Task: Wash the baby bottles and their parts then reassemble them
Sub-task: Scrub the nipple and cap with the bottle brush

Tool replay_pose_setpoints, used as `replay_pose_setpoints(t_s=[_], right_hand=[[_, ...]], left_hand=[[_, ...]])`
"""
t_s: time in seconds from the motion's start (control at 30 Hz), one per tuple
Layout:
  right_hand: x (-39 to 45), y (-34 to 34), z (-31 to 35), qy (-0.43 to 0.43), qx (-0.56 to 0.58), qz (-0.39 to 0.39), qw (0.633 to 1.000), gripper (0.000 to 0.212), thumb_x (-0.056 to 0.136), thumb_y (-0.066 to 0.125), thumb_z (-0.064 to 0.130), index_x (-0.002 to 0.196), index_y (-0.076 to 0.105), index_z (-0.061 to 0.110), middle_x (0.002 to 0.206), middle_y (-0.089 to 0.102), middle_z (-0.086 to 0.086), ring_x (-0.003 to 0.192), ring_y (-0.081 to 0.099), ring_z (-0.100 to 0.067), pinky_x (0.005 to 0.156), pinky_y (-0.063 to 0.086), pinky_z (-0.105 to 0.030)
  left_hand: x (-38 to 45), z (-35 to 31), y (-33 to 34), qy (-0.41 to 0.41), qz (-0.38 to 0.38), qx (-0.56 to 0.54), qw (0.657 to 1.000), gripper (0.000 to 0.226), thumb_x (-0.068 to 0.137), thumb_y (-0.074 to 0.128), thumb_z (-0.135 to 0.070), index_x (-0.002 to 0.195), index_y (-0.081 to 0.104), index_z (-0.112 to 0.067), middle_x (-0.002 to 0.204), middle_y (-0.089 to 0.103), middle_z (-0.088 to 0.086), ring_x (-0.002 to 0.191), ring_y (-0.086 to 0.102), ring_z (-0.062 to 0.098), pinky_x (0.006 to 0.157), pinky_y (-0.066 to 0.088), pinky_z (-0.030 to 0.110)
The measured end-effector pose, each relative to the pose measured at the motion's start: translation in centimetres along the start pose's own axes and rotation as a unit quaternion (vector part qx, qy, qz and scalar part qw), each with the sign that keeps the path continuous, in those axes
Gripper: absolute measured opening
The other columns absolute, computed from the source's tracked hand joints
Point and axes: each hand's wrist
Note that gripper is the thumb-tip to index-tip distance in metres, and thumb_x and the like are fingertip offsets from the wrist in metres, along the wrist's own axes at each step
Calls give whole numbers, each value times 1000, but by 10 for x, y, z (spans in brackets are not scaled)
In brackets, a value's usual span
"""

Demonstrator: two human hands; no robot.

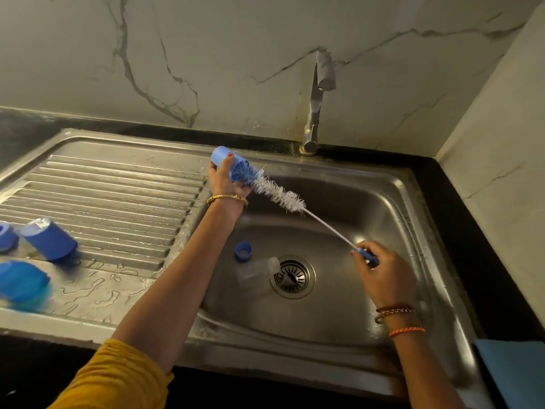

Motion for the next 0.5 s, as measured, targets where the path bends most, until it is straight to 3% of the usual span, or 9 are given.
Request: replay_pose_setpoints(t_s=[0.07,0.13,0.23,0.27,0.33,0.37,0.4,0.43,0.5], right_hand=[[0,-2,-3,-37,-25,-68,997,11,78,73,12,89,71,9,75,69,-8,61,62,-21,51,48,-26],[-1,-5,0,-35,-16,-73,997,12,79,72,12,91,72,8,75,71,-8,63,64,-23,53,49,-27],[1,-6,9,113,58,57,990,15,87,63,18,77,73,14,56,62,2,55,54,-13,49,36,-19],[4,-6,9,180,118,145,966,24,90,59,20,69,70,15,48,56,8,49,49,-8,45,34,-18],[7,-8,11,307,239,324,862,37,95,48,27,64,62,13,38,42,11,35,36,-2,34,25,-11],[8,-8,11,342,276,379,814,40,97,43,31,66,59,11,37,37,10,31,30,0,32,21,-10],[8,-7,10,349,293,402,794,40,97,41,33,70,59,10,38,34,9,30,27,0,31,19,-10],[7,-6,10,336,296,402,799,37,97,41,33,75,59,10,38,35,9,30,26,0,31,19,-11],[5,-2,10,256,266,350,861,22,91,54,30,79,59,13,42,41,10,31,31,0,33,24,-13]], left_hand=[[-3,3,3,0,-3,19,1000,40,94,47,-10,131,33,-15,99,47,7,86,55,25,71,50,41],[-4,7,2,-1,3,46,999,49,94,48,-11,139,28,-14,109,46,10,96,54,30,76,50,43],[-2,9,-2,13,18,81,996,54,94,48,-12,142,25,-16,123,40,14,110,51,32,81,51,41],[-1,7,-1,21,27,90,995,55,93,49,-12,143,24,-15,122,40,14,104,53,27,77,53,35],[2,2,2,37,42,109,992,58,91,53,-11,142,26,-10,114,44,14,90,55,19,67,54,26],[3,1,2,42,43,115,992,58,89,54,-11,141,27,-8,108,46,12,86,54,17,64,54,23],[3,-1,2,44,38,119,991,57,90,53,-9,141,28,-7,103,46,10,84,54,16,63,53,22],[4,-2,1,45,28,118,992,54,91,50,-8,140,29,-7,101,46,8,83,53,16,65,52,23],[4,-5,-2,50,-2,116,992,53,92,49,-7,141,30,-10,105,46,7,86,53,15,73,50,27]])
Point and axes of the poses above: each hand's wrist, its own x-axis towards the middle knuckle, its own y-axis out of the palm, z = x × y
